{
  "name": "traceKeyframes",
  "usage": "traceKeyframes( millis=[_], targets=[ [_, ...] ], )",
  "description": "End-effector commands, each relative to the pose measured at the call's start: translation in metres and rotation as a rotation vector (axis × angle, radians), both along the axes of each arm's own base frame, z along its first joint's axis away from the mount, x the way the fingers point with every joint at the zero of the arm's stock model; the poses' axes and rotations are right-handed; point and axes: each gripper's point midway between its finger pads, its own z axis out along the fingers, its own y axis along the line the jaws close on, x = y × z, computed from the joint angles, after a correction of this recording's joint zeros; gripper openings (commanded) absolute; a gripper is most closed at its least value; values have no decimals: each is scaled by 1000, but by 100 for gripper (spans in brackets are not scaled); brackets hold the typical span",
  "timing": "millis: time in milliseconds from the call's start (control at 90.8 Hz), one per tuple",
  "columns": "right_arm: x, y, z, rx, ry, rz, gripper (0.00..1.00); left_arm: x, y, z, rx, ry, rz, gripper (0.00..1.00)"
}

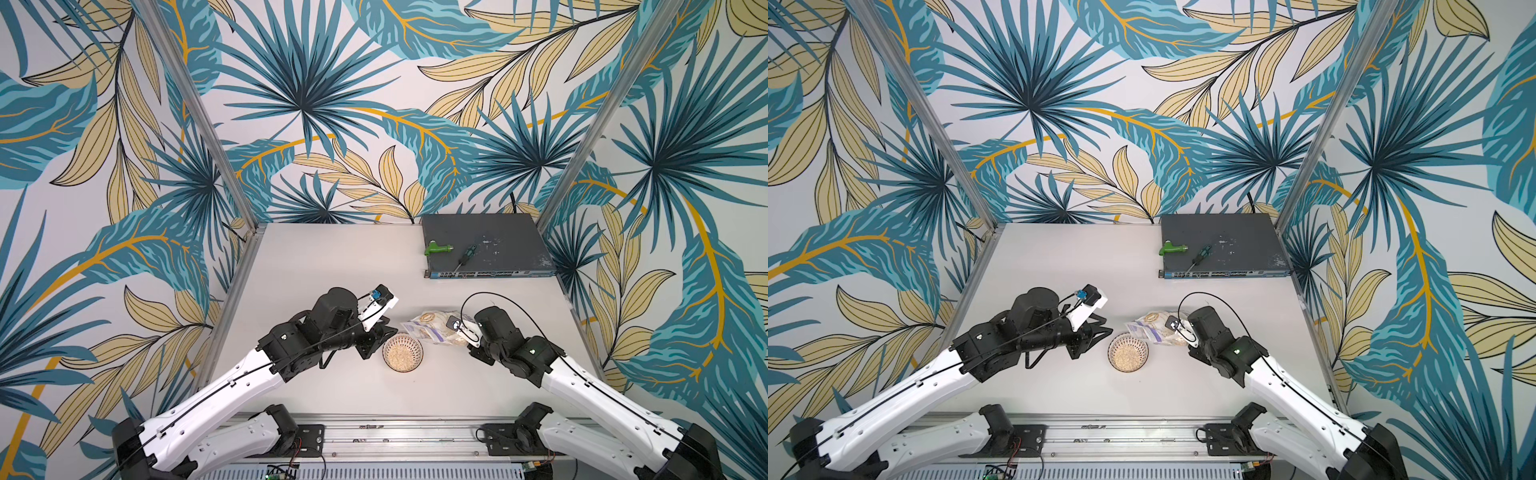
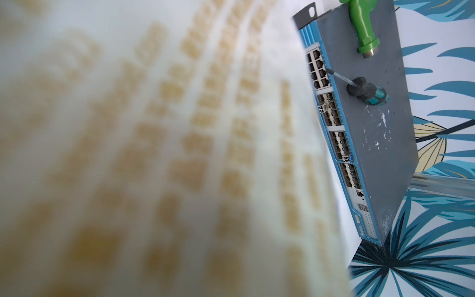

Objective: Pour the oats into the breakfast bowl
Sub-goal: Pour the oats into the bowl.

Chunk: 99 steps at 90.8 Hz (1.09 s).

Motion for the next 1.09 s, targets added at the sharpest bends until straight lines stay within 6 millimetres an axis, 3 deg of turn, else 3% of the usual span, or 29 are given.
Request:
traceKeyframes(
  millis=[0,231,441,1080],
  targets=[
    [14,15,40,69,-91,24,0,1,-10,0,-26,-21,-42,36],
    [14,13,46,-5,-63,31,0,-1,-31,-17,-17,-23,-101,33],
    [17,10,56,-54,-71,31,0,8,-34,-34,18,-59,-87,30],
    [26,12,66,-134,-63,38,0,14,-52,-50,8,-73,-132,29]
  ],
)
